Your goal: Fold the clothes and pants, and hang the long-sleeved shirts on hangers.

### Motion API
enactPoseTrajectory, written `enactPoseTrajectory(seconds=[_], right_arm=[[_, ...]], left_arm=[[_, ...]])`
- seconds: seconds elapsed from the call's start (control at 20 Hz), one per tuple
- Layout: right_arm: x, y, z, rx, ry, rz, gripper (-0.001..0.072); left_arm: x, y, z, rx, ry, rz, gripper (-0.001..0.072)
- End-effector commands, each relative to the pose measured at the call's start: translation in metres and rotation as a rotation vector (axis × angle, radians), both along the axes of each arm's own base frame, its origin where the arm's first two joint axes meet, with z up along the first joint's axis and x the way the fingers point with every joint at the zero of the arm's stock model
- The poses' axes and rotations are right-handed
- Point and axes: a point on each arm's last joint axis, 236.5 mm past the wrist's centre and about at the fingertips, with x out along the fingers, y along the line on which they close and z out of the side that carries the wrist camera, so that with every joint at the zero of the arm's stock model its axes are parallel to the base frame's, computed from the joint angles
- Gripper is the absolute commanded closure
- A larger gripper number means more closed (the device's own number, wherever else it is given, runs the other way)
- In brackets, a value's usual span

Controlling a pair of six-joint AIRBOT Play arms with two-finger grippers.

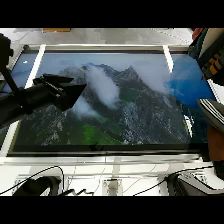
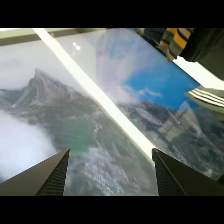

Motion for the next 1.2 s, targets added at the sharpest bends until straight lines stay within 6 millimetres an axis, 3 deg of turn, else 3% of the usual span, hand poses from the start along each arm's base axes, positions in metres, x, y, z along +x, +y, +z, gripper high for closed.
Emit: enactPoseTrajectory(seconds=[0.0,0.25,0.3,0.35,0.4,0.55,0.65,0.75,0.95,1.15], right_arm=[[-0.018,0.006,-0.003,0.04,0.016,-0.061,0.0681],[-0.011,0.014,-0.005,0.074,-0.007,-0.041,0.0676],[-0.01,0.013,-0.004,0.072,-0.016,-0.052,0.0559],[-0.01,0.014,-0.004,0.078,-0.025,-0.076,0.025],[-0.01,0.014,-0.004,0.079,-0.029,-0.081,-0.0008],[-0.008,0.014,-0.004,0.081,-0.035,-0.078,0.0001],[0.0,0.016,-0.004,0.093,-0.064,-0.058,0.0075],[0.031,0.03,-0.001,0.142,-0.173,0.026,0.0664],[0.114,0.086,0.005,0.215,-0.277,0.344,0.0683],[0.197,0.171,0.002,0.13,-0.178,0.718,0.0683]], left_arm=[[0.001,0.001,0.003,-0.007,-0.011,0.007,0.0151],[0.001,0.001,0.003,-0.007,-0.011,0.007,0.0151],[0.001,0.001,0.003,-0.008,-0.011,0.008,0.0151],[0.001,0.001,0.003,-0.007,-0.011,0.007,0.0151],[0.001,0.001,0.003,-0.007,-0.011,0.007,0.0151],[0.001,0.001,0.003,-0.008,-0.011,0.007,0.0151],[0.001,0.001,0.003,-0.008,-0.011,0.007,0.0151],[0.001,0.001,0.003,-0.008,-0.01,0.007,0.0151],[0.001,0.001,0.003,-0.008,-0.01,0.007,0.0151],[0.001,0.001,0.003,-0.008,-0.01,0.007,0.0151]])
